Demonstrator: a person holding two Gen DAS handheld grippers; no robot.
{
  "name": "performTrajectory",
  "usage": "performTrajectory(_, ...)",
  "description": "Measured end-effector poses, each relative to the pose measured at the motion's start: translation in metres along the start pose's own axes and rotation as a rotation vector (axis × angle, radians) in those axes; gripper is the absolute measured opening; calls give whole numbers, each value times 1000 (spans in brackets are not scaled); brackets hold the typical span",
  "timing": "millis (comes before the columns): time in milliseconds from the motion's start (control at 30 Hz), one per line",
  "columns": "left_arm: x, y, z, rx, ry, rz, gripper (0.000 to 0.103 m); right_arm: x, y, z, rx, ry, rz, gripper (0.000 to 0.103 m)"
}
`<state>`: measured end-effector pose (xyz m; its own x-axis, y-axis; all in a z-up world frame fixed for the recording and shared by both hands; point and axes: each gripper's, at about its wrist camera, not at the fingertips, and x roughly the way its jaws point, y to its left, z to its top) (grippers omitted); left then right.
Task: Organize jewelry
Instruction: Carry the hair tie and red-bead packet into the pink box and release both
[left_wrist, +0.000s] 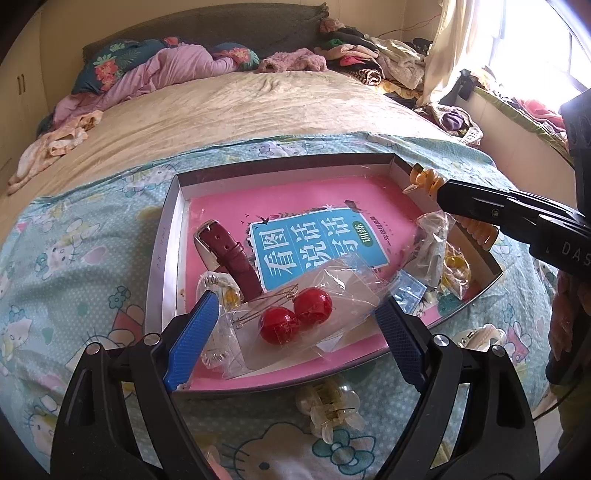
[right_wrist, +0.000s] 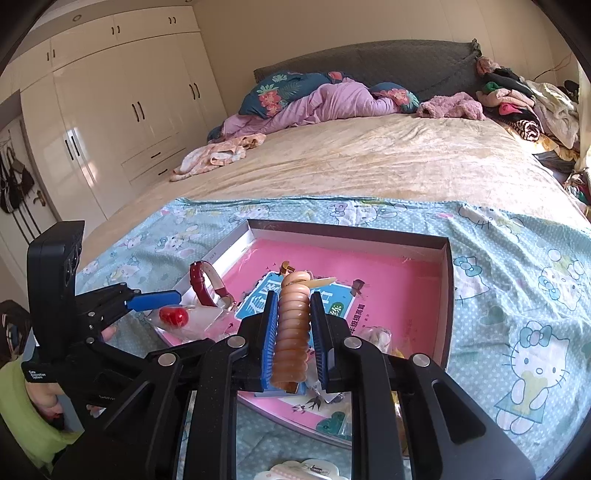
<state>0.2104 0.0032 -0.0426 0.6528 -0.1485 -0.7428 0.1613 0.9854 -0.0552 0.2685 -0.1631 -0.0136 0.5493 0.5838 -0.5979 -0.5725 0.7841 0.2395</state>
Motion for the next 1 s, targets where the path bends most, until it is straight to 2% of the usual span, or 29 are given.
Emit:
performTrajectory(900, 16, 13, -7, -28, 35, 1, 79, 41, -2, -19, 26, 124, 9, 18)
performTrajectory(967, 16, 13, -7, -29, 37, -1, 79, 38, -2, -19, 28, 119, 9, 19)
performTrajectory(1000, 15, 13, -7, -31, 38, -2, 79, 35, -1, -19, 29, 113, 8, 24)
